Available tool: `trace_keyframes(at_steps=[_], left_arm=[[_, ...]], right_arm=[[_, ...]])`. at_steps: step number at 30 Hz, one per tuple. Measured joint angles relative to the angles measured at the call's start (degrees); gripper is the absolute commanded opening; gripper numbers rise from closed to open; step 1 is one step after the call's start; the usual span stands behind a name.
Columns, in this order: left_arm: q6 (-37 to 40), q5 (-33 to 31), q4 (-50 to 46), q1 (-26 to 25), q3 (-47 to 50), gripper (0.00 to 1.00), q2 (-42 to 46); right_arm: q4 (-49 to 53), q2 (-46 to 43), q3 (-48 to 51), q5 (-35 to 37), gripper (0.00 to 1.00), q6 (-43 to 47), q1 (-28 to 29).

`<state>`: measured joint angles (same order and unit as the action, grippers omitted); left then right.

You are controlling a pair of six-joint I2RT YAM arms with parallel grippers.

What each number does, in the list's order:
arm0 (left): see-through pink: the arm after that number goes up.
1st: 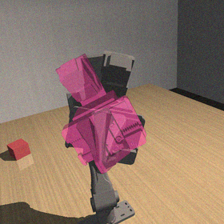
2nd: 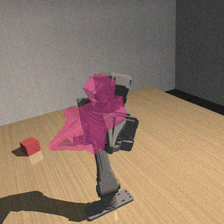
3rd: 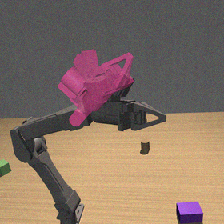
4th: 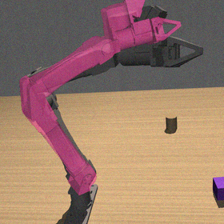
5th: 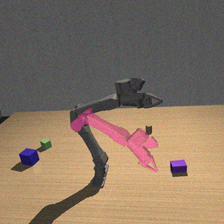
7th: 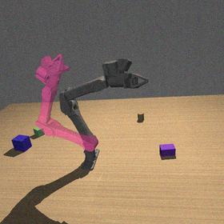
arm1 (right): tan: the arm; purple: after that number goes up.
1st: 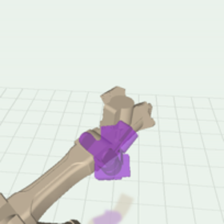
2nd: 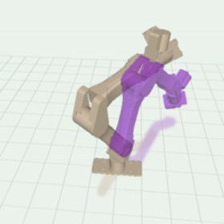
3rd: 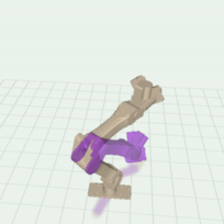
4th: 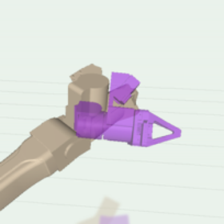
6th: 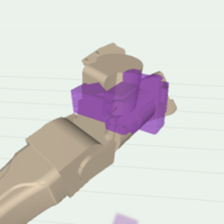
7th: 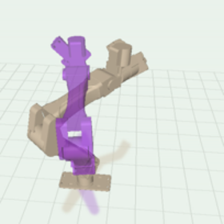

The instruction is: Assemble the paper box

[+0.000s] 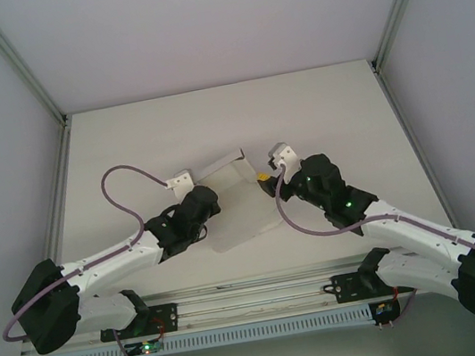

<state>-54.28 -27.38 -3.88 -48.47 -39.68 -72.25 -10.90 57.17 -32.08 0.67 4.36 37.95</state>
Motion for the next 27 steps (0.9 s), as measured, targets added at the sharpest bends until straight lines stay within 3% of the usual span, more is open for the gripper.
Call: trace_keyframes(at_steps=[9, 19, 24, 26, 27], left_arm=[[0.0, 0.1, 0.0, 0.2, 0.1, 0.0, -0.8], [1.5, 2.0, 0.2, 0.2, 0.1, 0.0, -1.3], [2.1, 2.9, 0.6, 0.2, 0.1, 0.0, -1.3], [2.4, 3.1, 0.9, 0.2, 0.2, 0.0, -1.3], [2.6, 3.2, 0.9, 0.2, 0.2, 0.0, -1.3]], right_arm=[[2.6, 5.3, -3.5, -6.4, 0.63, 0.2, 0.0], [5.9, 8.3, -9.2, -7.1, 0.57, -0.1, -1.5], [7.4, 12.7, -11.7, -9.2, 0.49, -0.3, -1.6], [8.5, 14.2, -12.4, -9.3, 0.34, -0.8, -1.6], [8.9, 14.6, -12.5, -9.3, 0.32, -1.2, -1.7]])
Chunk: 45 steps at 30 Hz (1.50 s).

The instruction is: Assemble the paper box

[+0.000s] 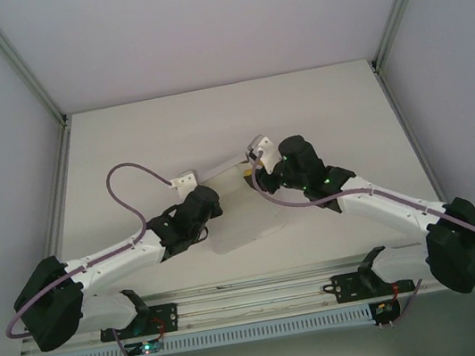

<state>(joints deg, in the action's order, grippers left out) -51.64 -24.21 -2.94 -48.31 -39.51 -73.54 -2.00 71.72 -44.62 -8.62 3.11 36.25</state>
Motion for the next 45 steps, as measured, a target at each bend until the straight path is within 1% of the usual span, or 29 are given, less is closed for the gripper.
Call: trace_keyframes(at_steps=[3, 4, 6, 8, 11, 13, 22, 27, 32, 35, 42, 43, 44, 45], left_arm=[[0.4, 0.2, 0.5, 0.0, 0.4, 0.0, 0.2], [0.5, 0.3, 0.7, 0.0, 0.5, 0.0, 0.3], [0.7, 0.6, 1.0, 0.0, 0.6, 0.0, 0.4], [1.0, 1.3, 1.5, 0.0, 0.7, 0.0, 0.4], [1.3, 2.1, 1.6, 0.0, 0.7, 0.0, 0.4], [1.3, 2.4, 1.5, 0.0, 0.7, 0.0, 0.4], [-2.8, 3.0, -0.9, 0.0, -1.6, 0.0, 0.2], [-5.6, 3.3, -2.5, 0.0, -3.6, 0.0, 0.1], [-7.4, 3.5, -2.6, 0.0, -4.6, 0.0, 0.1], [-7.8, 3.4, -2.2, 0.0, -5.2, 0.0, 0.1], [-7.7, 3.0, -3.7, -0.1, -5.2, 0.0, 0.1], [-7.7, 2.8, -4.2, -0.1, -5.2, 0.0, 0.1], [-7.7, 2.5, -4.9, -0.1, -5.2, 0.0, 0.1], [-7.7, 2.1, -5.9, -0.1, -5.2, 0.0, 0.0]], right_arm=[[0.7, 0.1, -0.2, 0.2, 0.31, -0.2, -0.2], [0.9, 0.1, -0.3, 0.3, 0.29, -0.2, -0.2], [1.1, 0.1, -0.5, 0.7, 0.23, -0.2, -0.2], [1.3, 0.5, -0.8, 2.1, 0.14, -0.2, -0.1], [1.4, 2.8, -2.0, 6.6, 0.03, -0.1, 0.4], [1.4, 4.9, -3.1, 11.7, 0.0, 0.5, 1.9], [0.1, 15.5, -10.0, 33.6, 0.0, 0.7, 6.9], [-1.7, 19.5, -12.9, 45.8, 0.0, 0.8, 9.4], [-4.9, 21.1, -13.8, 52.9, 0.0, 3.7, 10.5], [-10.5, 21.0, -12.1, 54.8, 0.0, 7.0, 10.8], [-18.9, 19.2, -6.1, 49.6, 0.01, 7.7, 10.9], [-20.4, 19.1, -5.2, 48.9, 0.05, 7.8, 11.1], [-21.5, 19.1, -4.5, 48.1, 0.12, 7.8, 11.3], [-22.4, 18.8, -3.6, 46.8, 0.25, 7.7, 11.3]])
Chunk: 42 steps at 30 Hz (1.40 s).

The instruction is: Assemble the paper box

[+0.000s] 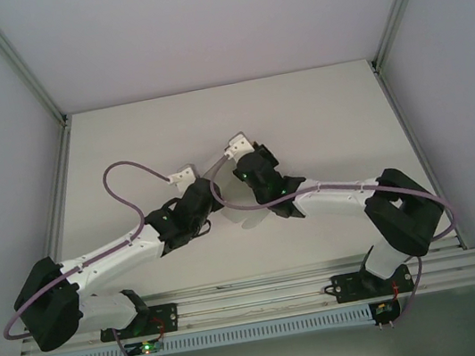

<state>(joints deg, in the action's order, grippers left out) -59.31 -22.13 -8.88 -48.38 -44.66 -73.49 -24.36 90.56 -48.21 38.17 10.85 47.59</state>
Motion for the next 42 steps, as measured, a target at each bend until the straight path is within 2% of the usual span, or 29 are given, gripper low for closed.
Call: trace_keyframes(at_steps=[3, 8, 11, 15, 17, 19, 24, 28, 34, 38, 42], left_arm=[[0.1, -0.9, -2.4, -0.3, 0.0, 0.0, 0.0], [0.1, -2.2, -3.4, -0.4, 0.0, 0.0, 0.0], [0.1, -2.9, -3.3, -0.4, 0.0, 0.0, 0.0], [0.2, -3.6, -3.3, -0.4, 0.0, 0.0, 0.0], [0.4, -3.7, -3.3, -0.4, 0.0, 0.0, 0.0], [0.9, -3.7, -3.2, -0.4, 0.0, 0.0, 0.0], [4.9, -3.4, -2.8, -0.4, 0.0, 0.0, 0.0], [12.3, -2.4, -1.0, -0.4, 0.2, 0.0, 0.2], [24.4, 4.0, 3.0, -0.3, 2.7, 0.0, 3.3], [31.5, 10.7, 5.6, -0.2, 3.1, 0.0, 4.1], [37.5, 17.5, 6.3, 0.1, 2.6, 0.0, 3.2]], right_arm=[[0.1, -2.1, 2.3, -4.2, 0.37, -0.2, -0.5], [3.7, -9.4, 5.7, -14.3, 0.48, -1.5, -1.9], [6.3, -14.9, 7.0, -21.0, 0.64, -1.4, -2.0], [9.2, -21.9, 8.7, -29.5, 0.76, -1.8, -2.0], [10.2, -25.0, 9.6, -31.7, 0.84, -2.2, -2.0], [11.5, -28.3, 10.3, -32.3, 0.98, -2.9, -2.2], [15.1, -36.0, 11.7, -31.5, 0.98, -6.3, -4.0], [16.0, -44.2, 15.2, -27.5, 0.98, -12.2, -6.6], [17.5, -54.7, 20.9, -25.3, 0.98, -22.9, -15.7], [20.3, -54.7, 21.0, -26.1, 0.98, -27.6, -22.5], [23.2, -49.0, 20.2, -31.0, 0.98, -30.2, -26.6]])
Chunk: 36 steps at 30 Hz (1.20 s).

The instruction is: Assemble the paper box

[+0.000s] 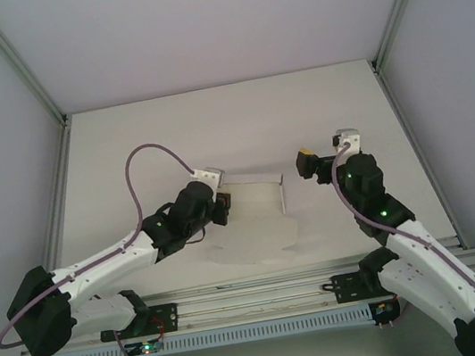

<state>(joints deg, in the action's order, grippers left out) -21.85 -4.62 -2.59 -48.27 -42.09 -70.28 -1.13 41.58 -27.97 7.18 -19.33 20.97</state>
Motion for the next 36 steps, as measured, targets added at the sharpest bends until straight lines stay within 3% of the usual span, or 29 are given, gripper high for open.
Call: trace_keyframes(at_steps=[5, 14, 18, 25, 36], left_arm=[[10.5, 3.7, -10.1, 0.0, -10.5, 0.0, -7.3], [34.7, 5.5, -40.0, 0.1, -38.4, 0.0, -26.3], [41.0, 4.5, -47.9, 0.1, -44.0, 0.0, -35.6], [46.4, 0.4, -54.6, 0.0, -49.5, 0.0, -46.4], [54.4, -14.0, -55.3, -3.2, -53.6, 0.0, -55.3]], right_arm=[[3.9, 2.3, -0.8, -3.6, 0.98, -0.3, -0.2], [9.4, -6.5, -1.0, -1.1, 0.98, -0.2, -0.3], [10.9, -9.6, -0.3, 0.4, 0.98, -0.2, -0.6], [12.2, -10.1, -0.3, 0.7, 0.98, -0.2, -1.0], [12.5, -9.4, -0.2, 0.8, 0.98, -0.2, -1.0]])
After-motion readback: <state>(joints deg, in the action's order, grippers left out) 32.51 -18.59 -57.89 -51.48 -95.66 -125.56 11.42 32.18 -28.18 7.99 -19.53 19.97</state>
